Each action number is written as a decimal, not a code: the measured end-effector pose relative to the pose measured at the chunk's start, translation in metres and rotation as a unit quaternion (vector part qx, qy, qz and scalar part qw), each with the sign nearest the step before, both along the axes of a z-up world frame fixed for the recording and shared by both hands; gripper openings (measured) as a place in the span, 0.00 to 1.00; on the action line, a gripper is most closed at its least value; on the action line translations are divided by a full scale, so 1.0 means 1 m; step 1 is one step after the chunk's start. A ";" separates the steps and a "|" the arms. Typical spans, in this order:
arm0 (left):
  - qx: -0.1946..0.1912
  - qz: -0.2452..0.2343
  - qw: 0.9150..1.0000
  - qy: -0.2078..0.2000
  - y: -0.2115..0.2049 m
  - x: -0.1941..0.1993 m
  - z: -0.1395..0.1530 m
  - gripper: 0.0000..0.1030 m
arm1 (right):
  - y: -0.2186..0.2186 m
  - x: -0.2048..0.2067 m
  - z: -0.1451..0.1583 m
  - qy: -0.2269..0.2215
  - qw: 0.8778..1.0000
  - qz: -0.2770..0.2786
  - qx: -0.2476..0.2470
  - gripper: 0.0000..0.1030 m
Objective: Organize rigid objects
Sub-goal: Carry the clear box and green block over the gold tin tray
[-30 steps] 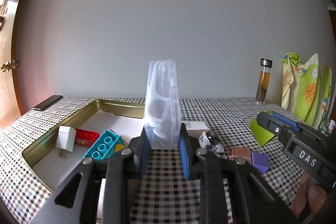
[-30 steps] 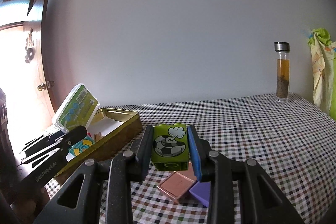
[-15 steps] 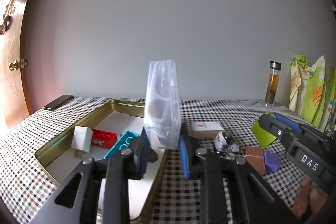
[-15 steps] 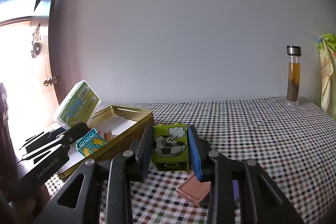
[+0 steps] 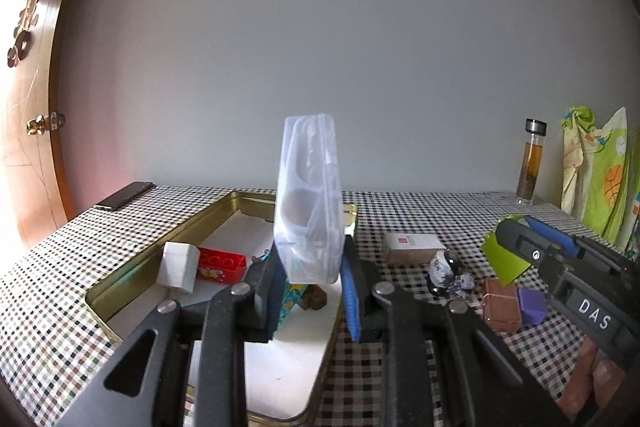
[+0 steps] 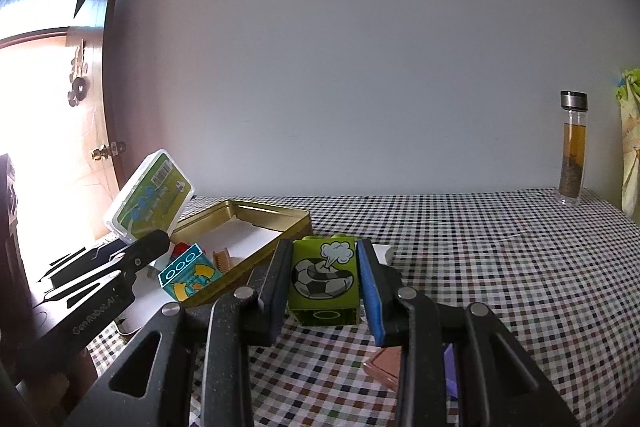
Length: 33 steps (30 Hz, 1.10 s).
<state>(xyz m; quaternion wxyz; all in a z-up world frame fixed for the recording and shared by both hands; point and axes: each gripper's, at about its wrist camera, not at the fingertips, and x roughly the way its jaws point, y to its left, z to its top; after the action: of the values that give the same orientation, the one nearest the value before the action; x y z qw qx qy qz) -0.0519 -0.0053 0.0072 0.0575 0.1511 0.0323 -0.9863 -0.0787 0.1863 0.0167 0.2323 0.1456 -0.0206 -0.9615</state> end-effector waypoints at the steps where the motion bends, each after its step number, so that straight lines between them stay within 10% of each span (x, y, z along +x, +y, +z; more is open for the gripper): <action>1: 0.001 0.001 1.000 -0.001 -0.003 0.000 0.000 0.23 | -0.002 -0.001 0.000 -0.001 1.000 0.002 0.001 0.34; 33: 0.007 0.029 1.000 -0.002 -0.034 0.007 -0.002 0.23 | -0.033 0.003 -0.002 0.006 0.999 0.036 0.011 0.34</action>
<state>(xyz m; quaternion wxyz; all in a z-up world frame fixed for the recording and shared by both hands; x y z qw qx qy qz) -0.0454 -0.0392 0.0053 0.0849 0.1529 0.0434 -0.9836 -0.0754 0.1534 0.0151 0.2651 0.1436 -0.0033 -0.9535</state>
